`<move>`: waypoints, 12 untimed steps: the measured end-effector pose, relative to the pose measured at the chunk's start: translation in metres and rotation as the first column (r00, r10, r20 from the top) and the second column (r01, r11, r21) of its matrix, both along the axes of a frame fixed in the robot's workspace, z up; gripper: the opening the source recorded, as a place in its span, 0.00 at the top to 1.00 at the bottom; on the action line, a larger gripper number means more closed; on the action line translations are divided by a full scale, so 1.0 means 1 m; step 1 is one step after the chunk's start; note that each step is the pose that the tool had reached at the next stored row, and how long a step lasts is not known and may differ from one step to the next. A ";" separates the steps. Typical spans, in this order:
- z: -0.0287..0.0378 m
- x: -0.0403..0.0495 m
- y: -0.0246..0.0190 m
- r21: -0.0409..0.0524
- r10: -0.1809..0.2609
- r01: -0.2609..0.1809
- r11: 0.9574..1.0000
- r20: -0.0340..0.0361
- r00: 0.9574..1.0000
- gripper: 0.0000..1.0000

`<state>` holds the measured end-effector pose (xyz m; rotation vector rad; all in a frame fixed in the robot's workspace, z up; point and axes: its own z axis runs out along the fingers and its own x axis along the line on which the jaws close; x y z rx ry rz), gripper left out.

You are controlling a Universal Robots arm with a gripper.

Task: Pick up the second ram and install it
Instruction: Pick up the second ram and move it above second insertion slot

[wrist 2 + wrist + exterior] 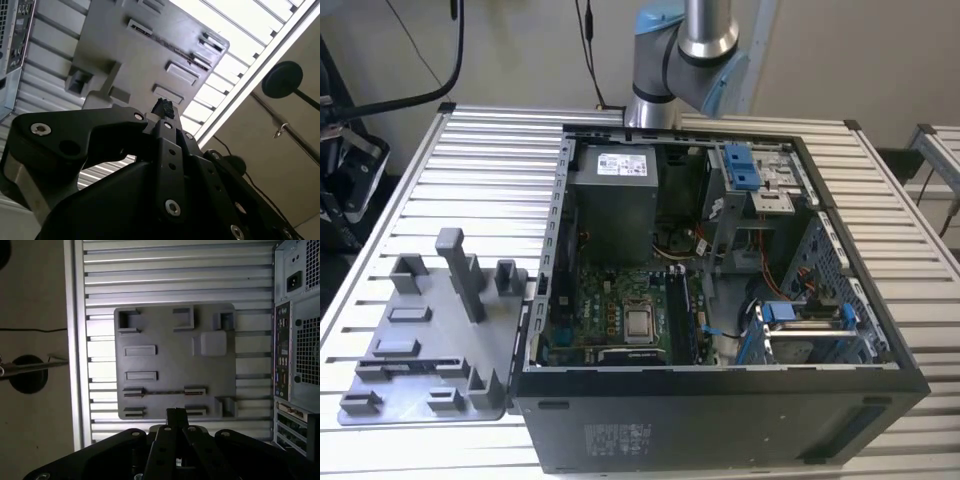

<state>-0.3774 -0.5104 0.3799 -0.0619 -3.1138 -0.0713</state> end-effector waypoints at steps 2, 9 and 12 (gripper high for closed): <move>0.0000 -0.0001 0.0000 0.000 0.009 -0.009 1.000 0.000 1.000 0.89; 0.0000 -0.0005 0.0000 -0.001 0.049 -0.049 0.999 0.000 0.999 0.89; 0.0000 -0.0007 0.0000 -0.001 0.065 -0.065 0.998 0.000 0.998 0.89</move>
